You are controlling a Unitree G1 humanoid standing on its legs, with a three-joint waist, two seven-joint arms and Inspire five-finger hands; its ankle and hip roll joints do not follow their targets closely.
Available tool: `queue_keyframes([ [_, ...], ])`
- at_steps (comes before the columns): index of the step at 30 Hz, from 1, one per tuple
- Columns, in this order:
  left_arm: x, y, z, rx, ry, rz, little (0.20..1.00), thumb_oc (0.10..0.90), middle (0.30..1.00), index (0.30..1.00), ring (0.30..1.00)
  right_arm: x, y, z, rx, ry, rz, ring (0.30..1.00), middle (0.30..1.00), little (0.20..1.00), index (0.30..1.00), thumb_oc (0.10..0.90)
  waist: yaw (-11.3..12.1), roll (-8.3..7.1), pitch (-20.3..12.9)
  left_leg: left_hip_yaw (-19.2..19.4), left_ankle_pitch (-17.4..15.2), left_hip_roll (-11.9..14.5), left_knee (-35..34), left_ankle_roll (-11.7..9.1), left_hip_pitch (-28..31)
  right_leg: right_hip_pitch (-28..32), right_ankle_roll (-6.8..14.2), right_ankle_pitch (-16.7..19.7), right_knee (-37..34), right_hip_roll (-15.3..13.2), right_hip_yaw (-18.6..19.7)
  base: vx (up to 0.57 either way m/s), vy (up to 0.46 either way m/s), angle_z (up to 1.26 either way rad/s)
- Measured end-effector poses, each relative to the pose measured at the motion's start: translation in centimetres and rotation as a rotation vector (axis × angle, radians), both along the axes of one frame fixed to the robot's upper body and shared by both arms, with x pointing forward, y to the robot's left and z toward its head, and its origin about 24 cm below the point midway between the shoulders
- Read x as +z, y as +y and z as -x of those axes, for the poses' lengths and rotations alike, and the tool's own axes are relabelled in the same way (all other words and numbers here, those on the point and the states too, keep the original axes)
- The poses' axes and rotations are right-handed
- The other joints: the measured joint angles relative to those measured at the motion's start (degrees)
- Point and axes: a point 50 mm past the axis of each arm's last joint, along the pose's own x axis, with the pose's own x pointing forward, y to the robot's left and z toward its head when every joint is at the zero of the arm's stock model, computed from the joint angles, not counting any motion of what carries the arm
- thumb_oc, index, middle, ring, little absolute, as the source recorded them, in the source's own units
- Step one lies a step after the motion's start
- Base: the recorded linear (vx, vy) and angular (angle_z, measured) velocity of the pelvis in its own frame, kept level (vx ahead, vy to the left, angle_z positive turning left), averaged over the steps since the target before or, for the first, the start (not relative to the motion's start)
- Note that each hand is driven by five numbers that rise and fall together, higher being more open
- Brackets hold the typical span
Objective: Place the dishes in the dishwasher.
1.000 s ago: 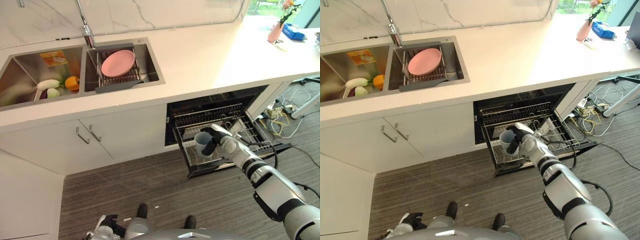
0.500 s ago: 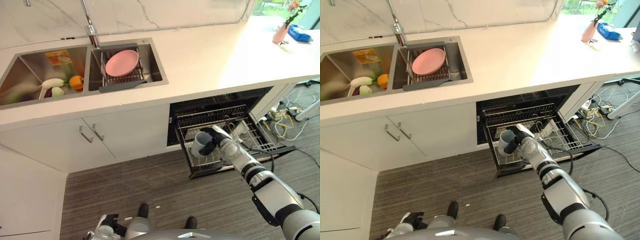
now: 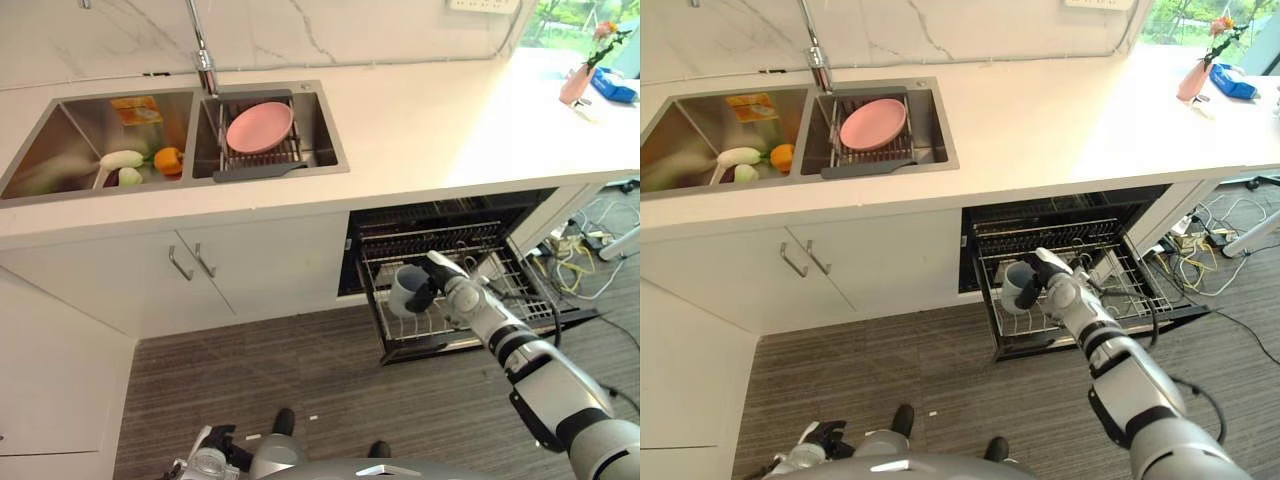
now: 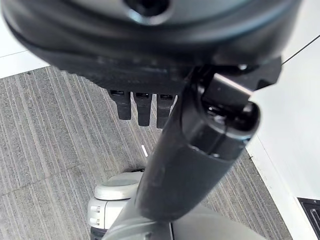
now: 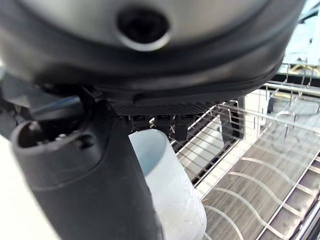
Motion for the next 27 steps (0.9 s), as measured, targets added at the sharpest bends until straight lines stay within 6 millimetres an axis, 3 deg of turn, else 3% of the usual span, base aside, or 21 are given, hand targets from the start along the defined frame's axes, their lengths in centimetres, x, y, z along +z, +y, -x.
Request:
queue_keyframes([
  [2,0.1,0.0,-0.3,-0.008,-0.002,-0.002,0.900,0.800,0.900,0.900,0.900,0.2,0.2,-0.2,0.063,0.032,0.060,0.900,0.900,0.900,0.900,0.800,-0.26,0.06,0.04,0.06,0.00,-0.09,0.02,0.00,-0.06,-0.07,0.05,0.09,-0.17,0.06,0.15,0.00,0.000,0.00],
  [4,0.0,0.0,0.1,-0.008,-0.001,-0.006,0.900,0.800,0.900,0.900,0.900,-0.1,0.1,0.3,-0.043,-0.019,-0.090,0.900,0.900,0.900,0.900,0.800,0.02,-0.12,-0.07,-0.02,0.00,0.02,0.03,-0.01,0.21,0.13,-0.04,-0.10,0.17,0.00,0.03,0.00,0.000,0.00],
  [9,0.1,0.0,-0.4,-0.017,-0.003,-0.009,0.900,0.800,0.900,0.900,0.900,1.2,0.8,0.1,0.217,-0.028,0.149,0.900,0.900,0.900,0.900,0.800,-0.19,0.11,-0.02,0.05,0.06,-0.05,0.04,-0.04,0.06,0.00,0.08,0.05,-0.08,0.01,0.16,0.00,0.000,0.00],
  [12,0.0,-0.2,0.2,-0.016,-0.002,-0.008,0.900,0.800,0.900,0.900,0.900,0.2,0.0,0.8,0.017,-0.061,-0.091,0.900,0.900,0.900,0.900,0.800,0.13,0.05,-0.23,0.01,0.04,-0.09,0.03,-0.08,0.64,0.70,-0.03,-0.15,0.10,-0.12,-0.07,0.00,-0.003,0.01],
  [13,0.0,-0.3,-0.2,-0.027,-0.009,-0.007,0.900,0.800,0.900,0.900,0.900,-0.1,0.5,0.7,0.084,-0.008,0.017,0.900,0.900,0.900,0.900,0.800,-0.08,0.54,0.01,-0.06,0.02,-0.46,0.02,-0.09,0.59,0.75,0.04,-0.11,-0.05,-0.07,-0.13,0.00,0.000,0.00],
  [14,0.0,-0.3,-0.3,-0.042,0.000,-0.005,0.900,0.800,0.900,0.900,0.900,-0.7,-0.4,1.5,0.116,0.034,0.075,0.900,0.900,0.900,0.900,0.800,0.17,0.76,0.20,-0.09,0.05,-0.37,0.03,-0.09,0.56,0.65,0.06,-0.09,0.05,-0.16,-0.12,0.02,-0.005,0.05],
  [15,0.0,-0.4,-0.2,-0.038,-0.002,-0.005,0.900,0.800,0.900,0.900,0.900,-1.3,-1.2,2.0,0.017,0.024,-0.029,0.900,0.900,0.900,0.900,0.800,0.76,0.76,0.15,-0.26,-0.04,-0.12,0.03,-0.15,0.66,0.93,0.01,-0.25,0.18,-0.18,-0.37,0.01,0.006,-0.03],
  [16,-0.1,-0.3,0.1,-0.029,0.009,-0.005,0.900,0.800,0.900,0.900,0.900,-0.8,-0.4,1.2,0.188,0.082,0.208,0.900,0.900,0.900,0.900,0.800,-0.32,1.19,0.31,0.15,-0.67,-0.16,0.06,-0.55,0.16,0.74,0.16,-0.13,-0.26,-0.13,-0.10,0.00,0.000,0.00],
  [17,0.0,-0.2,0.0,-0.035,0.019,-0.012,0.900,0.800,0.900,0.900,0.900,-1.1,-1.6,1.7,0.091,0.076,0.107,0.900,0.900,0.900,0.900,0.800,-0.22,1.01,0.27,0.00,-0.32,-0.07,0.03,-0.17,0.26,0.48,0.15,-0.13,0.06,-0.11,0.10,0.01,0.014,0.05],
  [18,0.0,-0.2,0.2,-0.033,0.014,-0.014,0.900,0.800,0.900,0.900,0.900,-1.4,-2.4,2.1,-0.070,0.024,-0.051,0.855,0.855,0.855,0.855,0.770,0.20,0.70,0.09,-0.25,-0.38,-0.07,0.01,-0.16,0.52,0.84,-0.04,-0.61,0.50,-0.15,-0.29,0.02,-0.011,0.12],
  [19,0.0,-0.2,0.2,-0.033,0.014,-0.014,0.900,0.800,0.900,0.900,0.900,-1.4,-2.4,2.1,-0.070,0.024,-0.051,0.855,0.855,0.855,0.855,0.770,0.20,0.70,0.09,-0.25,-0.38,-0.07,0.01,-0.16,0.52,0.84,-0.04,-0.61,0.50,-0.15,-0.29,0.00,0.000,0.00],
  [20,-0.1,-0.2,0.6,-0.029,0.012,-0.014,0.900,0.800,0.900,0.900,0.900,-1.4,-2.1,1.6,-0.054,0.049,0.020,0.900,0.900,0.900,0.900,0.800,-0.23,0.77,-0.08,0.05,-0.74,-0.20,0.01,-0.12,0.64,0.95,0.04,-0.88,0.75,-0.28,-0.08,-0.01,0.016,-0.11],
  [21,-0.1,-0.1,0.4,-0.034,0.027,-0.018,0.900,0.800,0.900,0.900,0.900,-0.5,-2.2,0.9,0.144,0.119,0.282,0.900,0.900,0.900,0.900,0.800,-0.30,1.03,-0.11,0.31,-0.78,-0.43,0.06,0.03,0.51,0.83,0.30,-0.69,0.33,-0.30,0.18,-0.01,0.026,-0.06],
  [22,-0.1,-0.2,0.1,-0.040,0.020,-0.019,0.900,0.800,0.900,0.900,0.900,-0.3,-2.5,1.2,0.180,0.119,0.306,0.900,0.900,0.900,0.900,0.800,-0.19,1.02,0.06,0.06,-0.63,-0.52,0.12,0.02,0.72,0.71,0.30,-0.72,0.38,-0.38,0.06,0.00,0.018,0.05],
  [23,0.1,-0.1,-0.2,-0.042,0.004,-0.021,0.900,0.800,0.900,0.900,0.900,-0.3,-3.4,1.4,0.004,0.054,0.096,0.900,0.900,0.900,0.900,0.800,0.05,0.62,-0.01,-0.15,-0.58,-0.34,0.07,-0.07,0.98,1.08,0.12,-0.88,0.39,-0.40,-0.18,0.01,0.011,0.13],
  [24,-0.1,-0.1,0.4,-0.030,0.014,-0.020,0.900,0.800,0.900,0.900,0.900,-0.1,-2.7,1.1,-0.022,0.013,0.034,0.900,0.900,0.900,0.900,0.800,-0.02,0.47,-0.15,-0.13,-0.59,-0.58,0.08,-0.09,1.13,1.50,0.14,-0.95,0.33,-0.41,-0.37,0.00,0.001,0.07],
  [27,-0.1,-0.2,0.4,-0.023,0.022,-0.018,0.900,0.800,0.900,0.900,0.900,0.4,-1.7,0.6,0.072,0.018,0.106,0.900,0.900,0.900,0.900,0.800,-0.35,0.80,-0.17,0.05,-0.59,-0.83,0.06,-0.09,1.10,1.58,0.41,-1.15,-0.07,-0.56,-0.38,0.00,0.000,0.00],
])
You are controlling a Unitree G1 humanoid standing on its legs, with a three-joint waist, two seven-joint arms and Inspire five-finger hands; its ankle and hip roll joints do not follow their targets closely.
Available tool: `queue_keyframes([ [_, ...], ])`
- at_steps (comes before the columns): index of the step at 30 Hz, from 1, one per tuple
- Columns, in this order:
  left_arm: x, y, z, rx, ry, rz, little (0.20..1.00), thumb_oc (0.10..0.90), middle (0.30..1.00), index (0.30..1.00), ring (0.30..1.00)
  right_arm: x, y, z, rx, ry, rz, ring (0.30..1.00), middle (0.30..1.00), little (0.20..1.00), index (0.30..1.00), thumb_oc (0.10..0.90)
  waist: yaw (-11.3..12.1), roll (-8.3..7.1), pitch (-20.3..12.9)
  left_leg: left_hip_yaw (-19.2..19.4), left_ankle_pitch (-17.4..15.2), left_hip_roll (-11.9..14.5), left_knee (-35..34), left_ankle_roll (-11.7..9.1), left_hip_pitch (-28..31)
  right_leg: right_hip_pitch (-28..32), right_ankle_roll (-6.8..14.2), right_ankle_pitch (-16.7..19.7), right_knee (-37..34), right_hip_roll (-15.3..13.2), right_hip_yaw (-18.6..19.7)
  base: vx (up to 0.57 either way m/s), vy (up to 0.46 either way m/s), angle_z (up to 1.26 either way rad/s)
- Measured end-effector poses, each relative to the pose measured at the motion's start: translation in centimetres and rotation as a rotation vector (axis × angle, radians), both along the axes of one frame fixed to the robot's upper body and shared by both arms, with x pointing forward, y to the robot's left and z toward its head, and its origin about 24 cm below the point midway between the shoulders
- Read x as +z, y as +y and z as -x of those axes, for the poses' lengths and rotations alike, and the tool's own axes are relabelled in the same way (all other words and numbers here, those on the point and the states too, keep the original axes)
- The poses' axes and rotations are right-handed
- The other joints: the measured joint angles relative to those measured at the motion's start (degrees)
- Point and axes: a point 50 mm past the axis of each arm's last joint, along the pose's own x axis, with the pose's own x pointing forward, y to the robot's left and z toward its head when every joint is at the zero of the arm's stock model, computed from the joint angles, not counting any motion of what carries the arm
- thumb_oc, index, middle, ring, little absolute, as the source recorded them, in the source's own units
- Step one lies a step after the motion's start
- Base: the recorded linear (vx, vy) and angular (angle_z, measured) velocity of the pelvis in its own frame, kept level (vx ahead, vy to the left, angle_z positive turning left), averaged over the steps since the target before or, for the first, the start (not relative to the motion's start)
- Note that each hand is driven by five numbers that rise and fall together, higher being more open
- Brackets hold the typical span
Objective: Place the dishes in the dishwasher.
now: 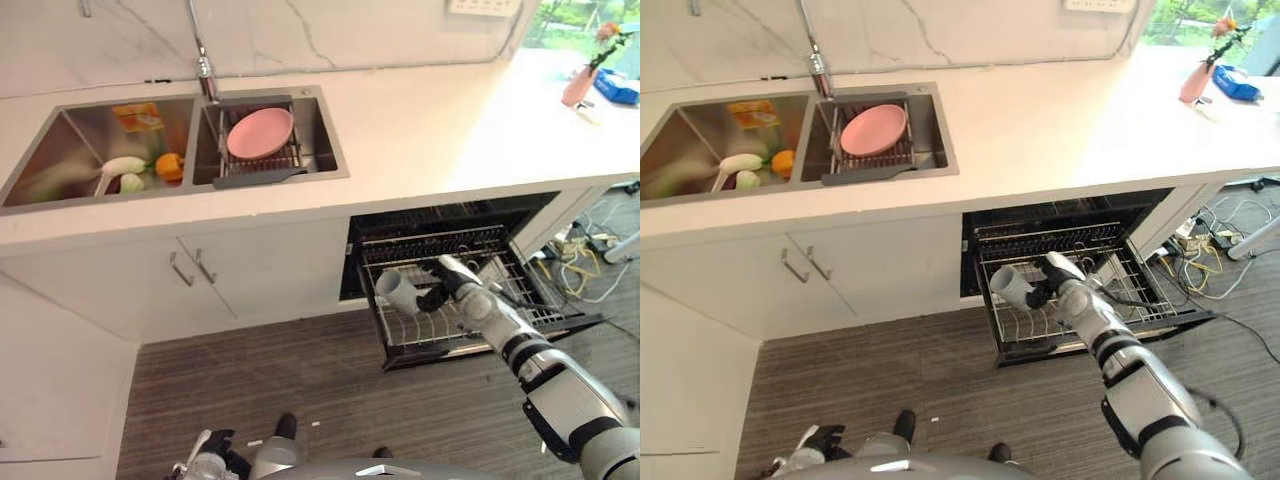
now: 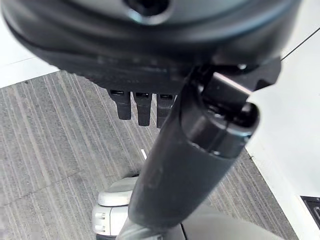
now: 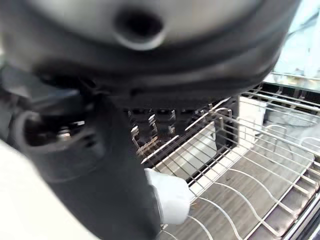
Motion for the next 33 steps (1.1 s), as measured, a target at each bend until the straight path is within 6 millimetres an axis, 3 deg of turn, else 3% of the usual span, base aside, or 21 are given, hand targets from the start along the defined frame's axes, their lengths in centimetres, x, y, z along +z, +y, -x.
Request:
queue_keyframes([
  [2,-0.1,0.0,0.2,0.020,0.001,0.004,0.900,0.800,0.900,0.900,0.900,0.2,0.6,-0.2,-0.016,-0.029,-0.057,0.900,0.900,0.900,0.900,0.800,0.00,-0.03,0.02,0.01,0.00,0.15,0.00,0.00,0.13,0.31,-0.18,0.13,-0.19,0.02,-0.17,0.02,0.022,0.04],
  [6,-0.1,0.1,0.5,0.036,0.004,0.002,0.900,0.800,0.900,0.900,0.900,3.0,1.5,-0.1,0.053,-0.206,-0.123,0.900,0.900,0.900,0.900,0.800,-0.26,-0.07,0.26,0.04,-0.02,-0.01,-0.03,-0.02,0.27,0.45,0.13,-0.07,-0.20,-0.07,-0.28,0.01,0.009,0.03],
  [8,0.1,0.0,0.0,0.086,-0.039,0.023,0.900,0.800,0.900,0.900,0.900,4.9,-0.2,2.8,-0.038,-0.386,-0.292,0.900,0.900,0.900,0.900,0.800,0.60,0.05,0.49,-0.74,-0.12,-0.24,-0.07,0.06,-0.36,0.44,0.22,-0.20,-0.20,-0.31,-1.33,0.01,0.013,0.14],
  [9,-0.1,0.1,0.9,0.098,-0.022,0.016,0.900,0.800,0.900,0.900,0.900,5.4,-0.1,3.2,-0.035,-0.431,-0.321,0.900,0.900,0.900,0.900,0.800,-0.75,0.02,0.56,-0.05,-0.18,-0.35,-0.07,0.16,-0.02,0.39,0.36,-0.11,-0.19,-0.37,-0.57,0.00,0.000,0.00],
  [11,-0.2,0.1,1.4,0.139,-0.010,0.025,0.900,0.800,0.900,0.900,0.900,6.0,-1.8,6.1,-0.139,-0.542,-0.388,0.900,0.900,0.900,0.900,0.800,-0.56,0.32,0.67,-0.46,-0.24,-0.70,-0.08,0.28,0.07,0.87,0.52,-0.24,-0.12,-0.67,-1.09,-0.02,0.005,-0.01],
  [12,-0.3,0.1,2.1,0.155,0.003,0.024,0.900,0.800,0.900,0.900,0.900,5.4,-2.0,6.6,-0.189,-0.549,-0.419,0.900,0.900,0.900,0.900,0.800,-2.53,0.41,0.87,-0.14,-0.25,-0.73,-0.08,0.28,0.33,0.81,0.56,-0.21,-0.16,-0.73,-0.72,0.00,0.000,0.00],
  [13,-0.3,0.1,2.1,0.155,0.003,0.024,0.900,0.800,0.900,0.900,0.900,5.4,-2.0,6.6,-0.189,-0.549,-0.419,0.900,0.900,0.900,0.900,0.800,-2.53,0.41,0.87,-0.14,-0.25,-0.73,-0.08,0.28,0.33,0.81,0.56,-0.21,-0.16,-0.73,-0.72,-0.02,-0.001,0.04],
  [15,-0.4,-0.6,2.2,0.207,-0.018,0.057,0.900,0.800,0.900,0.900,0.900,4.4,-4.3,10.8,-0.444,-0.636,-0.570,0.900,0.900,0.900,0.900,0.800,-3.07,1.39,1.34,-0.56,-0.28,-0.89,-0.10,0.33,0.12,1.11,0.55,-0.24,-0.21,-0.83,-1.17,-0.03,-0.002,0.05],
  [17,-0.6,-0.9,3.2,0.216,0.010,0.058,0.900,0.800,0.900,0.900,0.900,3.2,-4.7,11.9,-0.525,-0.601,-0.628,0.900,0.900,0.900,0.900,0.800,-5.71,2.41,1.70,-0.32,-0.35,-1.07,-0.17,0.38,-0.20,0.96,0.60,-0.20,-0.21,-0.77,-0.94,-0.03,-0.014,-0.05],
  [20,-0.8,-1.8,3.3,0.215,0.010,0.090,0.900,0.800,0.900,0.900,0.900,1.8,-4.5,13.4,-0.618,-0.554,-0.805,0.900,0.900,0.900,0.900,0.800,-6.92,4.60,1.58,-0.53,-0.28,-0.73,-0.33,0.31,-0.94,0.23,0.60,-0.18,-0.21,-0.42,-1.14,-0.04,-0.025,0.01],
  [25,-1.1,-2.7,4.1,0.270,0.021,0.132,0.900,0.800,0.900,0.900,0.900,3.1,-2.4,12.0,-0.534,-0.587,-0.973,0.900,0.900,0.900,0.900,0.800,-5.76,6.37,0.99,-0.83,-0.13,-0.52,-0.07,0.22,-1.06,-0.10,0.43,-0.33,-0.22,-0.29,-1.39,-0.02,-0.037,0.01],
  [26,-1.1,-2.7,4.9,0.342,0.013,0.153,0.900,0.800,0.900,0.900,0.900,4.8,-0.8,10.3,-0.442,-0.629,-1.023,0.900,0.900,0.900,0.900,0.800,-4.66,6.81,0.85,-0.36,-0.11,-0.23,0.13,0.20,-1.15,-0.63,0.46,-0.39,-0.24,-0.22,-0.75,-0.02,-0.020,-0.11],
  [27,-1.1,-2.7,4.9,0.342,0.013,0.153,0.900,0.800,0.900,0.900,0.900,4.8,-0.8,10.3,-0.442,-0.629,-1.023,0.900,0.900,0.900,0.900,0.800,-4.66,6.81,0.85,-0.36,-0.11,-0.23,0.13,0.20,-1.15,-0.63,0.46,-0.39,-0.24,-0.22,-0.75,-0.13,-0.040,-0.11],
  [29,-1.1,-2.7,5.1,0.331,0.014,0.151,0.900,0.800,0.900,0.900,0.900,9.0,1.6,7.9,-0.248,-0.769,-1.122,0.900,0.900,0.900,0.900,0.800,-1.74,7.05,1.62,-0.68,-0.02,-1.15,3.52,-0.12,-3.97,-0.70,0.46,-0.38,-0.05,0.00,-1.55,-0.12,-0.012,0.14],
  [30,-1.1,-2.7,5.1,0.331,0.014,0.151,0.900,0.800,0.900,0.900,0.900,9.0,1.6,7.9,-0.248,-0.769,-1.122,0.900,0.900,0.900,0.900,0.800,-1.74,7.05,1.62,-0.68,-0.02,-1.15,3.52,-0.12,-3.97,-0.70,0.46,-0.38,-0.05,0.00,-1.55,-0.21,0.003,0.70],
  [31,-1.0,-2.8,3.8,0.290,-0.027,0.157,0.900,0.800,0.900,0.900,0.900,11.2,1.8,7.3,-0.184,-0.871,-1.143,0.900,0.900,0.900,0.900,0.800,-1.39,6.18,2.49,-1.18,1.21,-2.04,6.89,-1.92,-7.81,-1.45,0.00,-0.75,-0.21,-0.88,-3.72,-0.26,-0.037,1.85],
  [32,-1.0,-3.3,2.4,0.307,-0.030,0.174,0.900,0.800,0.900,0.900,0.900,13.3,1.6,6.6,-0.135,-0.955,-1.104,0.900,0.900,0.900,0.900,0.800,-1.08,7.21,3.72,-1.17,6.59,-5.05,9.13,-2.87,-12.67,-1.90,-0.36,-2.47,3.80,-0.93,-8.14,-0.26,-0.037,1.85],
  [33,-1.0,-3.3,2.4,0.307,-0.030,0.174,0.900,0.800,0.900,0.900,0.900,13.3,1.6,6.6,-0.135,-0.955,-1.104,0.900,0.900,0.900,0.900,0.800,-1.08,7.21,3.72,-1.17,6.59,-5.05,9.13,-2.87,-12.67,-1.90,-0.36,-2.47,3.80,-0.93,-8.14,-0.15,-0.088,2.80],
])
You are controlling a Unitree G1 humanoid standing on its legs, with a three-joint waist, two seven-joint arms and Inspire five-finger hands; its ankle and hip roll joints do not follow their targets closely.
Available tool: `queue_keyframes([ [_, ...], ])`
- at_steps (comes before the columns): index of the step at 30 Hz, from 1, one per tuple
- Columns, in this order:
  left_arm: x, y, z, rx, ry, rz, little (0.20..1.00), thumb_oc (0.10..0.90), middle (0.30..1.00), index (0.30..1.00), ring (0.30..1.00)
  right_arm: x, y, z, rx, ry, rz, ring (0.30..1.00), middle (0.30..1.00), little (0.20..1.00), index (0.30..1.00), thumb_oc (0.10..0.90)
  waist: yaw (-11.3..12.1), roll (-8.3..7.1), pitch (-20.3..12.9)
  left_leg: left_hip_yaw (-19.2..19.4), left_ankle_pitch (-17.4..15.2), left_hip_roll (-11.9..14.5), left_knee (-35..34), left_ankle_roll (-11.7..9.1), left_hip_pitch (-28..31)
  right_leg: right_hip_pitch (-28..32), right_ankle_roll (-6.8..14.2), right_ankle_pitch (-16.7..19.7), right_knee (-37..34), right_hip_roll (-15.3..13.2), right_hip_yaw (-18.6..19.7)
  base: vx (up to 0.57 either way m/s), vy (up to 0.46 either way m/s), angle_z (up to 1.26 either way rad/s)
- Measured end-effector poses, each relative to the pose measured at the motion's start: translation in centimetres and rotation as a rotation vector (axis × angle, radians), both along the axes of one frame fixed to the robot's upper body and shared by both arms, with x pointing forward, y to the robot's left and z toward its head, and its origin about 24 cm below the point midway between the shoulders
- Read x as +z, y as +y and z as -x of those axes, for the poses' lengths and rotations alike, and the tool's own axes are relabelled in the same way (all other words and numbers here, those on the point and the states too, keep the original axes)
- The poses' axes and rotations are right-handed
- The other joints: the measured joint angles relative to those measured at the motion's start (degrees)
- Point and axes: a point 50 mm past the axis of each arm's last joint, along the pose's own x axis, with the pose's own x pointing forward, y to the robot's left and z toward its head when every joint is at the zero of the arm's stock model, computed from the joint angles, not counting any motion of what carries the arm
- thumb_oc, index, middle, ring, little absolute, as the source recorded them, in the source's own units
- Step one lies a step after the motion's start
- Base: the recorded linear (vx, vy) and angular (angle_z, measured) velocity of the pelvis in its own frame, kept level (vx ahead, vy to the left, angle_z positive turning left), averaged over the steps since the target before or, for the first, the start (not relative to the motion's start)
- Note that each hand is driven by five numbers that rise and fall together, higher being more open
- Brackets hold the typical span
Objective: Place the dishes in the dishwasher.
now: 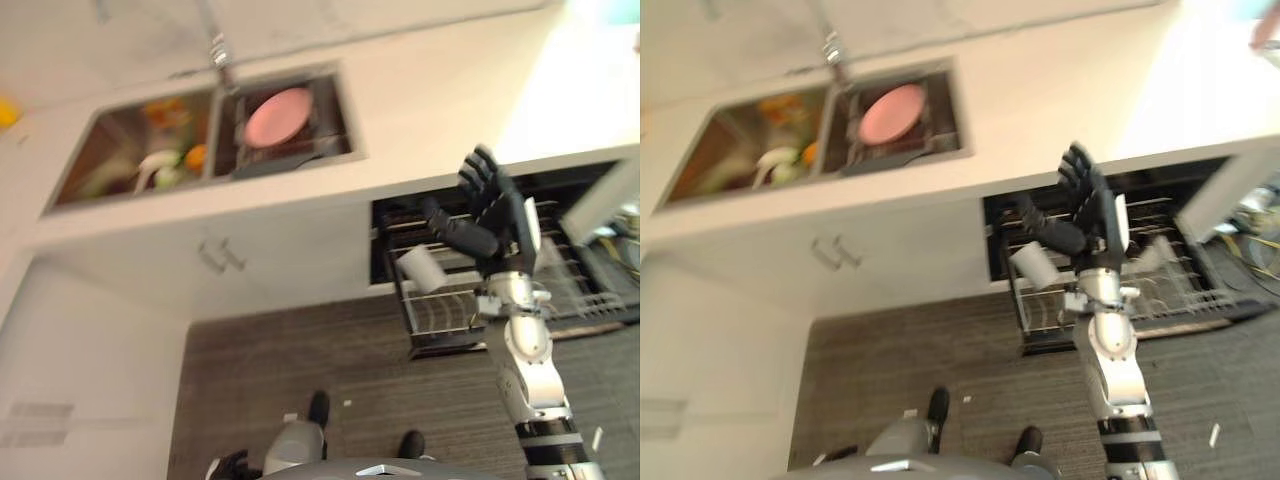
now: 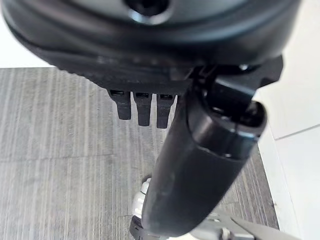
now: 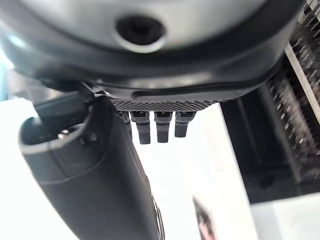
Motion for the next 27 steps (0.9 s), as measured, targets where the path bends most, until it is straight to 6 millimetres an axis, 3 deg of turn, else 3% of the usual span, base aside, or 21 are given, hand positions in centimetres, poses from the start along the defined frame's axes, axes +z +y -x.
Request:
queue_keyframes([
  [1,0.2,0.6,-1.5,0.054,-0.005,-0.009,0.900,0.800,0.900,0.900,0.900,2.3,-0.7,-0.9,-0.038,-0.078,0.031,0.900,0.900,0.900,0.900,0.800,1.26,-2.07,0.97,8.39,5.12,-0.38,-2.45,-4.34,-3.40,-1.87,-4.10,-2.53,1.18,-2.09,-4.21,0.03,0.057,1.67],
  [2,0.1,1.4,-0.3,0.118,0.074,-0.021,0.900,0.800,0.900,0.900,0.900,3.3,0.0,-1.4,-0.010,-0.111,0.063,0.900,0.900,0.900,0.900,0.800,3.32,-4.97,1.43,17.30,0.22,0.29,1.10,-1.55,-3.95,-2.66,-4.32,-0.74,-0.64,-3.20,-5.57,0.08,0.094,2.11],
  [3,0.0,1.8,1.2,0.169,0.167,-0.014,0.900,0.800,0.900,0.900,0.900,3.5,0.4,-1.5,0.006,-0.120,0.095,0.900,0.900,0.900,0.900,0.800,1.93,-6.57,2.05,23.33,-5.26,0.73,5.04,1.01,-2.48,-1.56,-3.79,-0.26,-1.12,-4.30,-7.41,0.22,0.209,1.24],
  [4,-0.1,2.0,4.1,0.165,0.286,-0.012,0.900,0.800,0.900,0.900,0.900,3.0,0.4,-1.0,-0.001,-0.103,0.082,0.900,0.900,0.900,0.900,0.800,0.12,-7.28,1.33,26.07,-8.79,0.57,6.82,1.10,0.78,0.65,-3.09,-0.41,-1.91,-4.55,-9.12,0.17,0.165,1.18],
  [5,-0.1,1.6,7.5,0.163,0.383,0.002,0.900,0.800,0.900,0.900,0.900,2.5,0.2,-0.7,-0.020,-0.089,0.067,0.900,0.900,0.900,0.900,0.800,-0.59,-6.95,-0.63,24.34,-8.95,-0.40,0.11,1.40,6.21,0.68,-1.85,-0.64,-1.60,-4.32,-8.54,0.12,0.130,0.66],
  [6,-0.1,0.6,10.4,0.106,0.467,0.037,0.900,0.800,0.900,0.900,0.900,2.5,-0.1,-0.5,-0.042,-0.094,0.051,0.900,0.900,0.900,0.900,0.800,-0.94,-4.70,-2.34,22.27,-5.10,-0.50,-7.10,3.92,12.56,0.43,-0.79,-1.28,-1.06,-2.57,-6.73,0.12,0.164,0.15],
  [7,0.0,-0.2,12.2,0.055,0.518,0.061,0.900,0.800,0.900,0.900,0.900,2.7,-1.0,0.0,-0.081,-0.104,0.052,0.900,0.900,0.900,0.900,0.800,-1.95,-3.48,-2.45,20.19,-6.24,0.52,-9.59,5.60,14.13,0.29,-0.33,-2.00,-0.25,-1.57,-6.99,0.11,0.193,0.06],
  [10,0.1,-0.4,13.6,0.019,0.556,0.087,0.900,0.800,0.900,0.900,0.900,0.9,-2.6,0.7,-0.162,-0.007,0.063,0.900,0.900,0.900,0.900,0.800,-1.52,-6.18,-2.07,19.78,-6.50,-0.74,-8.85,5.96,14.74,0.17,0.02,-1.85,1.43,-3.41,-6.43,0.08,0.173,-0.10],
  [12,0.0,-0.1,12.6,-0.037,0.529,0.085,0.900,0.800,0.900,0.900,0.900,-0.3,-2.6,1.1,-0.179,0.045,0.060,0.900,0.900,0.900,0.900,0.800,-1.61,-7.49,-2.41,19.94,-7.14,-1.79,-5.52,6.27,14.34,0.27,0.08,-1.76,3.84,-5.76,-5.46,0.07,0.223,-0.17],
  [13,-0.2,0.0,11.8,-0.068,0.504,0.082,0.900,0.800,0.900,0.900,0.900,-0.5,-2.5,1.1,-0.177,0.050,0.062,0.900,0.900,0.900,0.900,0.800,-1.71,-7.27,-2.56,20.02,-7.76,-1.96,-5.45,7.21,14.63,-0.13,0.55,-2.02,5.68,-6.24,-5.22,0.05,0.254,-0.06],
  [14,-0.5,0.1,8.7,-0.162,0.422,0.067,0.900,0.800,0.900,0.900,0.900,-0.4,-2.5,1.1,-0.190,0.053,0.113,0.900,0.900,0.900,0.900,0.800,-3.75,-4.66,-3.43,20.17,-9.87,-0.74,-6.90,10.11,15.28,-5.33,1.53,-5.24,18.09,-8.36,-4.79,0.07,0.203,0.12],
  [15,-0.5,0.8,7.5,-0.208,0.381,0.037,0.900,0.800,0.900,0.900,0.900,-0.5,-2.4,1.1,-0.190,0.057,0.121,0.900,0.900,0.900,0.900,0.800,-4.79,-4.54,-3.77,19.81,-10.50,-0.60,-7.98,9.98,15.72,-6.87,1.50,-6.37,21.85,-9.23,-4.42,0.10,0.124,0.14],
  [16,-0.3,2.0,6.1,-0.242,0.340,-0.006,0.900,0.800,0.900,0.900,0.900,-0.6,-2.4,1.2,-0.191,0.063,0.130,0.900,0.900,0.900,0.900,0.800,-5.66,-5.81,-3.63,19.58,-11.35,-1.54,-8.24,10.63,15.98,-9.57,2.25,-7.02,26.28,-9.88,-2.03,0.13,0.030,-0.03],
  [17,-0.1,2.9,4.8,-0.272,0.314,-0.042,0.900,0.800,0.900,0.900,0.900,-0.9,-2.0,1.3,-0.179,0.075,0.157,0.900,0.900,0.900,0.900,0.800,-6.77,-6.21,-3.14,19.30,-11.20,-1.79,-8.30,10.92,15.57,-14.07,3.52,-9.15,32.13,-7.79,7.73,0.12,0.007,0.13],
  [18,0.2,3.9,3.5,-0.278,0.296,-0.072,0.900,0.800,0.900,0.900,0.900,-1.4,-1.8,1.6,-0.169,0.093,0.173,0.900,0.900,0.900,0.900,0.800,-8.78,-6.43,-2.72,17.57,-10.92,-1.09,-8.37,11.39,15.44,-15.34,4.45,-10.70,31.14,-2.25,16.65,0.08,-0.005,0.41],
  [19,0.4,4.7,2.9,-0.281,0.285,-0.092,0.900,0.800,0.900,0.900,0.900,-1.8,-1.6,1.9,-0.164,0.111,0.182,0.900,0.900,0.900,0.900,0.800,-10.73,-6.71,-2.77,16.80,-10.14,-1.04,-9.01,10.67,15.53,-16.38,4.49,-10.77,28.27,2.02,22.89,0.03,-0.014,0.51],
  [21,0.4,4.9,2.8,-0.276,0.269,-0.089,0.900,0.800,0.900,0.900,0.900,-1.9,-1.8,2.1,-0.186,0.111,0.175,0.900,0.900,0.900,0.900,0.800,-11.67,-7.86,-2.88,17.43,-10.08,-2.67,-9.09,11.28,15.75,-16.72,1.94,-8.78,21.86,2.56,21.30,0.02,-0.026,0.14],
  [22,0.4,4.7,2.9,-0.278,0.270,-0.083,0.900,0.800,0.900,0.900,0.900,-1.9,-2.2,2.2,-0.208,0.111,0.173,0.900,0.900,0.900,0.900,0.800,-12.02,-7.61,-2.90,16.71,-10.41,-3.10,-8.72,11.50,15.56,-16.40,-0.01,-7.41,21.49,1.55,19.54,0.04,-0.046,0.16],
  [23,0.2,4.0,3.1,-0.282,0.273,-0.062,0.900,0.800,0.900,0.900,0.900,-1.8,-2.6,2.3,-0.227,0.111,0.172,0.900,0.900,0.900,0.900,0.800,-12.00,-7.30,-3.06,16.19,-10.64,-3.14,-8.64,11.69,15.50,-16.38,0.75,-6.68,20.73,0.99,18.00,0.09,-0.093,0.24],
  [24,0.0,3.4,3.6,-0.283,0.287,-0.037,0.900,0.800,0.900,0.900,0.900,-1.8,-2.8,2.4,-0.235,0.109,0.174,0.900,0.900,0.900,0.900,0.800,-11.87,-6.63,-3.16,16.07,-9.93,-3.09,-8.64,11.18,15.46,-16.40,-0.28,-5.13,19.79,0.93,17.14,0.11,-0.111,0.14],
  [27,-0.3,2.1,5.6,-0.285,0.349,0.017,0.900,0.800,0.900,0.900,0.900,-2.4,-3.0,2.7,-0.237,0.145,0.191,0.900,0.900,0.900,0.900,0.800,-10.68,-4.88,-3.34,16.42,-10.15,-1.75,-8.70,10.05,15.53,-15.10,-2.71,-3.52,15.87,2.83,16.83,0.06,-0.063,-0.06],
])
